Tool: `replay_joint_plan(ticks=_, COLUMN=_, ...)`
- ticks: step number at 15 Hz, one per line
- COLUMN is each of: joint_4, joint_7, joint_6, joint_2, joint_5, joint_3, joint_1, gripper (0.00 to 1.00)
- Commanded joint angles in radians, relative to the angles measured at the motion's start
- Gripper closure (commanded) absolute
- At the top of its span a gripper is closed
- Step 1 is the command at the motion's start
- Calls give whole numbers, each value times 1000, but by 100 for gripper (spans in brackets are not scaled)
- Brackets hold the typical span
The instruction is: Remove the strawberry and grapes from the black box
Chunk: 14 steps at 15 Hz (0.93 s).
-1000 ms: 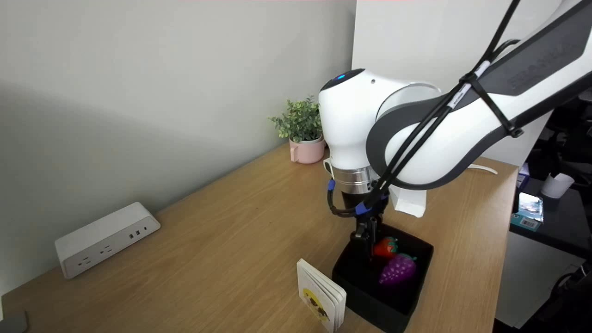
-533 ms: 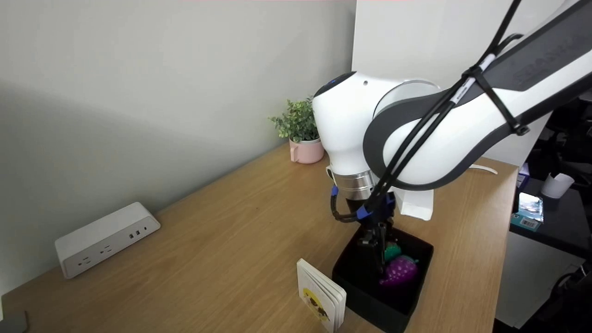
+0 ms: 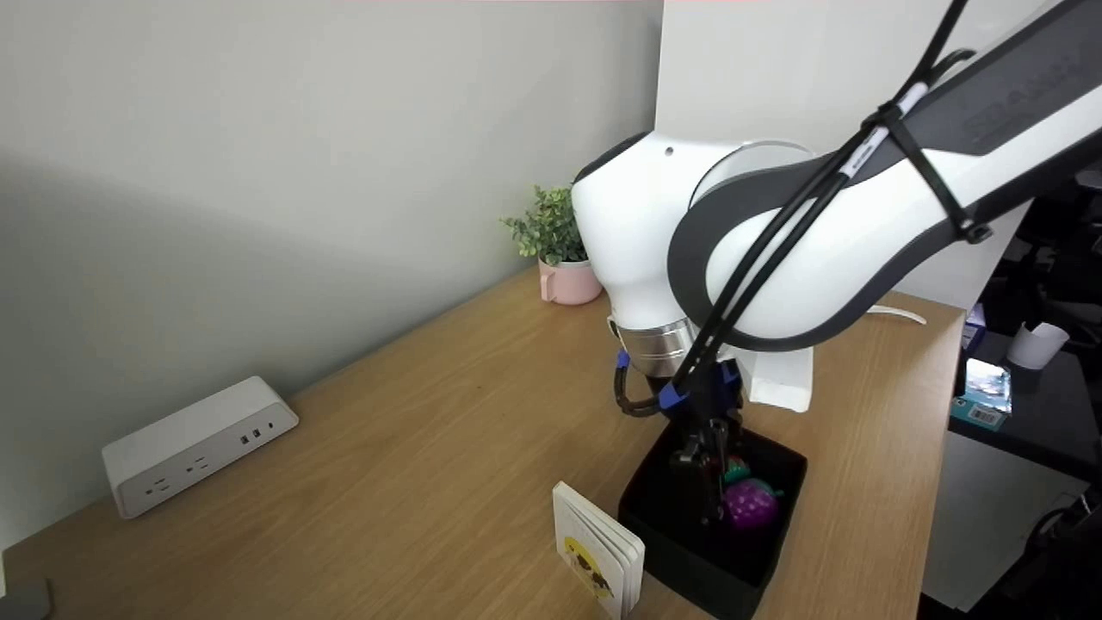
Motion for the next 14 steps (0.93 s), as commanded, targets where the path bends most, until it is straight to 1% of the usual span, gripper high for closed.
replay_joint_plan(ticks=1, joint_4=22, joint_7=7, joint_6=-41, joint_2=2, joint_5=15, joint_3=1, joint_1=2, gripper=0)
replay_joint_plan(ticks=7, joint_4=22, joint_7=-10, joint_6=-15, joint_2=8, joint_5=-7, joint_3=-8, joint_1=-1, gripper=0)
replay_joint_plan(ticks=14, joint_4=28, joint_7=-16, joint_6=-10, joint_2=17, joint_5=0, joint_3=-16, joint_1=-15, gripper=0)
